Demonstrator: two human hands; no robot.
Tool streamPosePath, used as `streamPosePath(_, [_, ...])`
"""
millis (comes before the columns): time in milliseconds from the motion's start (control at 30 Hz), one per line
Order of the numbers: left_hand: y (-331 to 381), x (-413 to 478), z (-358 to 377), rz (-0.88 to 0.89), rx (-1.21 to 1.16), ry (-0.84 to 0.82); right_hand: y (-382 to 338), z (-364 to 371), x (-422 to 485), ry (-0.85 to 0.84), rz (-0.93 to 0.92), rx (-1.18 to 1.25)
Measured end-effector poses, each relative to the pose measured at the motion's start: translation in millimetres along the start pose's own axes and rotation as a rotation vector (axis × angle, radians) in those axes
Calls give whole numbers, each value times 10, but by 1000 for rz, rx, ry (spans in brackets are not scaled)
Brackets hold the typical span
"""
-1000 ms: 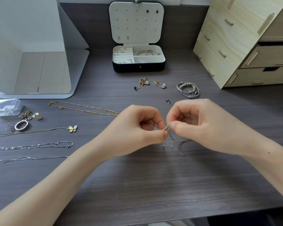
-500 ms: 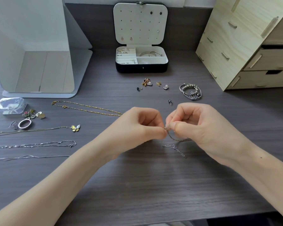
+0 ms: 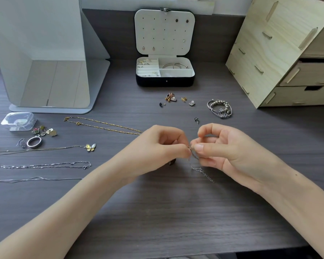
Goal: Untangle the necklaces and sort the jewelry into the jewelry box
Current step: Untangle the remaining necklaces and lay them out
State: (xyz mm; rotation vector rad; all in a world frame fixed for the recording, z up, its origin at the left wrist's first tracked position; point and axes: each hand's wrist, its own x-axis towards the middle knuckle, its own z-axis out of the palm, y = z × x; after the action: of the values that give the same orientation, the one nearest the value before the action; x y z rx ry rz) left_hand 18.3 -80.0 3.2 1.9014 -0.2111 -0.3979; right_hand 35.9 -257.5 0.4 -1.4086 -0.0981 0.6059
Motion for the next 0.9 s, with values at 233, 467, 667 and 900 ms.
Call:
streamPosePath(233, [-1, 2, -19, 33, -43, 14, -63, -43, -34, -40, -100, -163])
streamPosePath(467, [6, -2, 16, 100, -75, 63, -177, -8, -91, -20, -298, -643])
streamPosePath(667, [7, -18, 15, 58, -154, 27, -128, 80, -112, 55, -464, -960])
streamPosePath(900, [19, -18, 50, 9, -232, 36, 45, 149, -192, 211, -469, -934])
